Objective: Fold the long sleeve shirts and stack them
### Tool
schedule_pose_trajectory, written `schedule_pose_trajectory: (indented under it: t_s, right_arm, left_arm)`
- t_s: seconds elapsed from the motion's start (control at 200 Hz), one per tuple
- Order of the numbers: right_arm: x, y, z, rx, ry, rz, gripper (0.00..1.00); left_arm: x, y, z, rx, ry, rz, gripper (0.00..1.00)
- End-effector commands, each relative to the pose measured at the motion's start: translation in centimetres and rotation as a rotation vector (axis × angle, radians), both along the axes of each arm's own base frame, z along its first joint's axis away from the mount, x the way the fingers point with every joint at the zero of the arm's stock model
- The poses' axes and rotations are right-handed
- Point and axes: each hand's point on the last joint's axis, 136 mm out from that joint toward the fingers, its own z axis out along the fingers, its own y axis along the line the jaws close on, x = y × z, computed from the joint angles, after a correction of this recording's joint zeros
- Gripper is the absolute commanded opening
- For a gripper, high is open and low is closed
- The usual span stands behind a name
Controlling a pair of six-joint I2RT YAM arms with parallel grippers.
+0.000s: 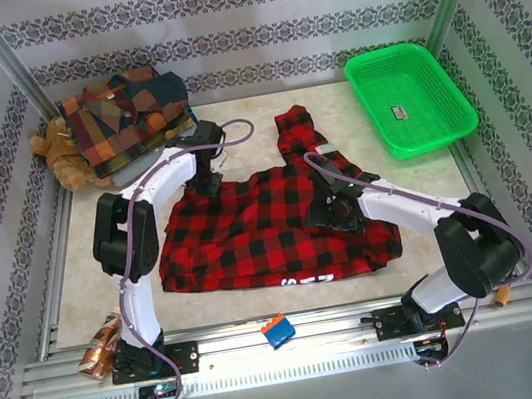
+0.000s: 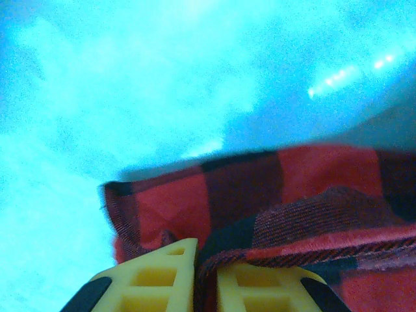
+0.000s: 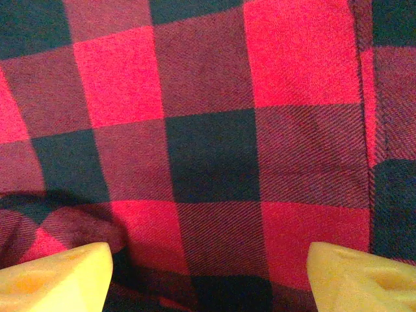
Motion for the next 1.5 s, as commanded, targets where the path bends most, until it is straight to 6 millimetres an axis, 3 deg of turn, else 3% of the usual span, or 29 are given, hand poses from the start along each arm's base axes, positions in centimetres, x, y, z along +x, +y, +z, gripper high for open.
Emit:
schedule_pose_trajectory:
  t_s: [0.0, 0.21, 0.255, 0.32, 0.44, 0.575, 0.719, 0.809, 0.889, 0.979, 1.089, 1.169, 1.319, 1.499]
  right_arm:
    - [-0.7, -0.4, -0.9, -0.040, 0.051, -0.019, 0.79]
    - [-0.9, -0.6, -1.4, -0.075, 0.082, 0.001, 0.78]
    - [-0.8, -0.7, -1.4, -0.079, 0.085, 0.000, 0.78]
    - [-0.8, -0.6, -1.2, -0.079, 0.081, 0.001, 0.78]
    - [-0.3, -0.6, 0.0, -0.071, 0.036, 0.000, 0.79]
    - [0.1, -1.3, 2.5, -0.075, -0.041, -0.002, 0.80]
    - [1.7, -2.2, 6.2, -0.052, -0.152, -0.002, 0.82]
    - [3.7, -3.3, 8.6, -0.032, -0.220, -0.024, 0.83]
    - [6.0, -4.3, 10.4, -0.010, -0.257, -0.049, 0.84]
    - [9.2, -4.9, 12.4, -0.003, -0.301, -0.051, 0.84]
    - [13.4, -3.7, 14.2, 0.023, -0.331, -0.029, 0.83]
    - [15.9, -2.4, 13.8, 0.046, -0.301, -0.031, 0.81]
    - [19.6, -1.9, 10.8, -0.005, -0.261, -0.075, 0.77]
    - [22.6, -0.7, 7.1, -0.044, -0.203, -0.032, 0.68]
  left_arm:
    - [3.2, 2.0, 0.4, 0.132, -0.078, -0.008, 0.15]
    - [7.4, 4.3, -0.9, 0.255, -0.116, 0.059, 0.16]
    - [8.1, 4.8, -1.0, 0.274, -0.127, 0.091, 0.27]
    - [8.8, 5.2, -0.4, 0.288, -0.135, 0.150, 0.58]
    - [8.2, 4.8, 2.7, 0.212, -0.171, 0.255, 0.67]
    - [5.2, 2.2, 7.0, -0.028, -0.221, 0.351, 0.78]
    - [0.4, -3.4, 7.4, -0.355, -0.146, 0.346, 0.81]
    - [-2.9, -6.9, 5.7, -0.516, -0.059, 0.307, 0.81]
    - [-5.7, -8.3, 3.1, -0.574, 0.017, 0.318, 0.81]
    - [-8.7, -7.9, -0.3, -0.573, 0.116, 0.371, 0.78]
    - [-11.5, -6.8, -3.3, -0.544, 0.174, 0.402, 0.78]
    - [-13.0, -6.0, -4.8, -0.511, 0.210, 0.413, 0.78]
    - [-15.2, -5.1, -6.5, -0.489, 0.257, 0.414, 0.78]
    - [-16.7, -5.0, -6.8, -0.537, 0.294, 0.416, 0.78]
